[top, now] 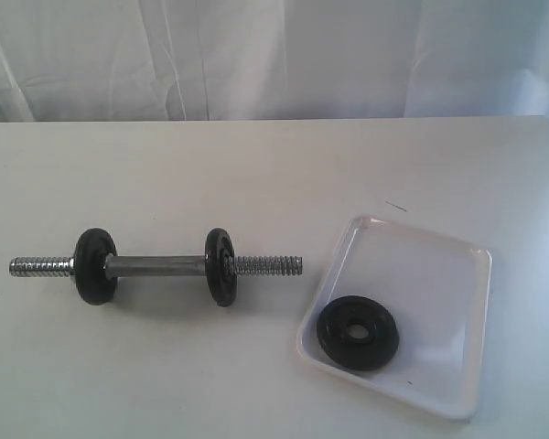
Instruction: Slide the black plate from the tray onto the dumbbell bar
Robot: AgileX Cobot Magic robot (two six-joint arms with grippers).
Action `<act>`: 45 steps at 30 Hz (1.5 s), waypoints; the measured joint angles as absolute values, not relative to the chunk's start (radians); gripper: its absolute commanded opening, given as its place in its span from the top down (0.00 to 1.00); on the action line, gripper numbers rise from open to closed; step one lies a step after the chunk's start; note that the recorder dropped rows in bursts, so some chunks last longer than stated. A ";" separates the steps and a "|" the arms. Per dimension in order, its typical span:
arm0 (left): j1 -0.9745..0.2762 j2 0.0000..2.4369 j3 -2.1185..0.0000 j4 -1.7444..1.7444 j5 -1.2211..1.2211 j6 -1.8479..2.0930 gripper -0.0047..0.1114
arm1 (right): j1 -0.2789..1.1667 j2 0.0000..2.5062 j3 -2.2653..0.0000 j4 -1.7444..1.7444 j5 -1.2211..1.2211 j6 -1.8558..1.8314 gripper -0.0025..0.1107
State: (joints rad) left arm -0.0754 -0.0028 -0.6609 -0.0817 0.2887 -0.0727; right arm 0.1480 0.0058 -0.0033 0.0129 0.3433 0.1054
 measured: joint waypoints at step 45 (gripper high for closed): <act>-0.164 0.404 -0.286 -0.087 -0.254 0.132 0.96 | 0.148 0.006 -0.002 0.013 0.343 0.105 0.98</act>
State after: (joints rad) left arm -0.1640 0.4042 -0.2860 -0.0866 -0.2538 0.1319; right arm 0.1480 0.0058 -0.0017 0.0129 0.3433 0.1054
